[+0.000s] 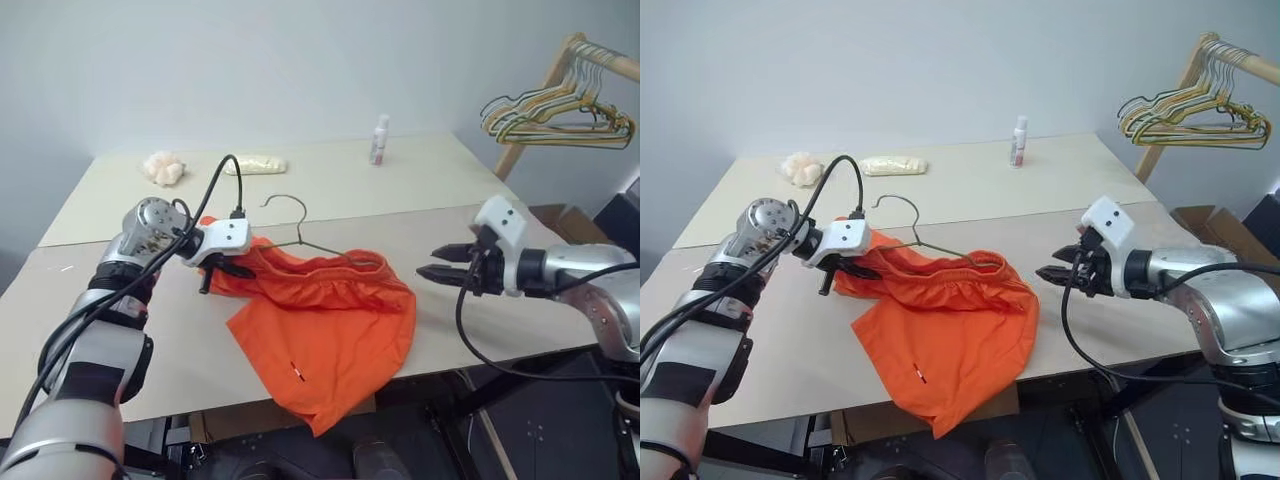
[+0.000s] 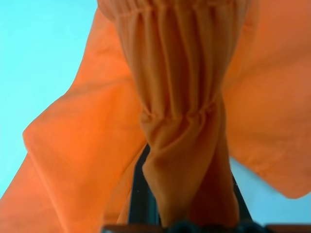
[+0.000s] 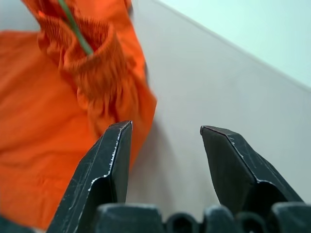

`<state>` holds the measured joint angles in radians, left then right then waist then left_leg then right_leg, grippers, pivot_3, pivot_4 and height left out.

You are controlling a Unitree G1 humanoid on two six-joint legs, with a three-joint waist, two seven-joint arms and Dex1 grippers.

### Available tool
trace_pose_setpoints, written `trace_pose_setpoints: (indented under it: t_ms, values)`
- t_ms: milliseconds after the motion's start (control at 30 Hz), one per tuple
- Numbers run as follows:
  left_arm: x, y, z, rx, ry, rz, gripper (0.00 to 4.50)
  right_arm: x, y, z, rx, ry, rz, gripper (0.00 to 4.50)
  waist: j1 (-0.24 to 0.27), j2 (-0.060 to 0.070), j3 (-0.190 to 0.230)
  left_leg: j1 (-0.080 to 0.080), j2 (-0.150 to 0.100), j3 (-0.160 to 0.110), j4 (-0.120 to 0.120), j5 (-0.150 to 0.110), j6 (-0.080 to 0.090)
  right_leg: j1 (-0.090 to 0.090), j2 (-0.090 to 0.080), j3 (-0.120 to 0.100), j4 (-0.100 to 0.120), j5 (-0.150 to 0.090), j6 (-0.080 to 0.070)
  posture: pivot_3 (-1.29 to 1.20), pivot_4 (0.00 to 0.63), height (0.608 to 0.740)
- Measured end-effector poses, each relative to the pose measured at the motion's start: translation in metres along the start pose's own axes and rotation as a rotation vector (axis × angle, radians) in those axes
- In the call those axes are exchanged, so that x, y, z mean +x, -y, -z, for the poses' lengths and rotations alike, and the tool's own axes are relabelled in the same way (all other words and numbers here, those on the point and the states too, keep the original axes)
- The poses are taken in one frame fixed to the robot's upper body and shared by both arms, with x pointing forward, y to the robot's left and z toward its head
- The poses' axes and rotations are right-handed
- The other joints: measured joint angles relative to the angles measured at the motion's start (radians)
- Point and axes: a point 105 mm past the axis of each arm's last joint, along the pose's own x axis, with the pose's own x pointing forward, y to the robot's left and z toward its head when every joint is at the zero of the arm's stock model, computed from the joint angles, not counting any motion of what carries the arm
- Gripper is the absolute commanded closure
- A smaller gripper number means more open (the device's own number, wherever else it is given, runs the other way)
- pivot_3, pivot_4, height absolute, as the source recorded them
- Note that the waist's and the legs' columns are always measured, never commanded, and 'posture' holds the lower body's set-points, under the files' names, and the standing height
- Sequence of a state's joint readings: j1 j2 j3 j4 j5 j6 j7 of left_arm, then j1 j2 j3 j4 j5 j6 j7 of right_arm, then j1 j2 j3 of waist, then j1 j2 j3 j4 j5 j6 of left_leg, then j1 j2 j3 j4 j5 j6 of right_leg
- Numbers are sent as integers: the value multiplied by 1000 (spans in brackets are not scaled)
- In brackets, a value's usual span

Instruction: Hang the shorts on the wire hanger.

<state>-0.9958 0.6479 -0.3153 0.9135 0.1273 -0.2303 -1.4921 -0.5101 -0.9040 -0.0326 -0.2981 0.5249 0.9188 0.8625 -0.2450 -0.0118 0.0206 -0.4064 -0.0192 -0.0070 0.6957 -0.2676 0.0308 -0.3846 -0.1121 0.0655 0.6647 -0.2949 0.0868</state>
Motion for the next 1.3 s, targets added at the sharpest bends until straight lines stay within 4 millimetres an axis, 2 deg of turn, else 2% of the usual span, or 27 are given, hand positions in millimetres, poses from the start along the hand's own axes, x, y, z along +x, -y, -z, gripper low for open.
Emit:
trace_pose_setpoints:
  t_ms: [67, 200, 267, 433, 567, 700, 767, 900, 933, 1000, 1100, 1133, 1300]
  values:
    - [0, 0, -3, 5, 10, 4, 4500, 7, -7, -10, -46, -1, -38, 1715, -4, 0, 0, 0, 0, 0, 0, 0, 0, 0, 0, 0, 0, 0, 0, -245, 0, 740]
    - [2, 0, -5, 10, 14, 9, 4500, 33, -28, 7, -66, -101, -157, 1715, -12, 0, 0, -1, -1, -1, 0, 0, 0, 0, -1, 0, 0, 0, 0, -230, 0, 740]
    - [2, 0, -5, 11, 15, 9, 4500, 35, -25, 6, -68, -107, -156, 1715, -13, 0, 0, -1, -1, -1, 0, 0, 0, 0, -1, 0, 0, 0, 0, -222, 0, 740]
    - [1, -1, -6, 21, 8, 4, 4500, 25, -17, -22, -108, -33, -150, 1715, -13, 0, 0, -1, -1, -1, 0, 0, 0, 0, -1, -1, 0, 0, 0, -214, 0, 740]
    - [0, -1, -6, 24, 2, 5, 4500, 28, -19, -41, -129, 23, -166, 1715, -15, 0, 0, 0, -1, -1, 0, 0, 0, 0, 0, 0, 1, 0, 0, -225, 0, 740]
    - [2, -1, -7, 28, 3, 9, 4500, 44, -35, -70, -180, 97, -226, 1715, -25, 0, 0, 0, 0, -1, 0, 0, 0, -1, 0, 0, 2, 0, 0, -236, 0, 740]
    - [4, -1, -8, 30, 6, 12, 4500, 65, -48, -76, -195, 83, -260, 1715, -32, 0, 0, 0, 0, -1, 0, 0, 0, -1, 0, 0, 3, 0, 0, -236, 0, 740]
    - [5, -1, -9, 32, 8, 14, 4500, 98, -65, -68, -197, -5, -307, 2980, -38, 0, 0, 0, -2, -3, 1, 0, 0, -3, -2, 0, 8, 0, 0, -235, 0, 740]
    - [5, -1, -9, 32, 8, 14, 4500, 99, -65, -68, -197, -9, -307, 3285, -38, 0, 0, 0, -3, -3, 1, 0, 0, -3, -2, 0, 9, 0, 0, -225, 0, 740]
    - [5, -2, -11, 34, 10, 14, 4500, 104, -63, -65, -202, -33, -293, 3588, -36, 0, 0, -1, -4, -5, 1, 0, 0, -3, -2, -1, 10, 0, 0, -220, 0, 740]
    - [5, -3, -10, 34, 11, 7, 4500, 106, -62, -64, -197, -39, -302, 4485, -40, 0, 0, 0, -4, -6, 1, 0, 0, -3, -2, -1, 10, 0, 0, -218, 0, 740]
    - [3, -3, -10, 35, 13, 2, 4500, 105, -65, -65, -205, -33, -321, 4485, -42, 0, 0, 0, -3, -6, 1, 0, 0, -3, -2, -1, 10, 0, 0, -218, 0, 740]
    - [-9, -8, -20, 18, 114, -41, 3018, 98, -60, -68, -219, -12, -323, 4500, -44, 0, 0, 0, -3, -6, 1, 0, 0, -3, -2, -1, 10, 0, 0, -212, 0, 740]
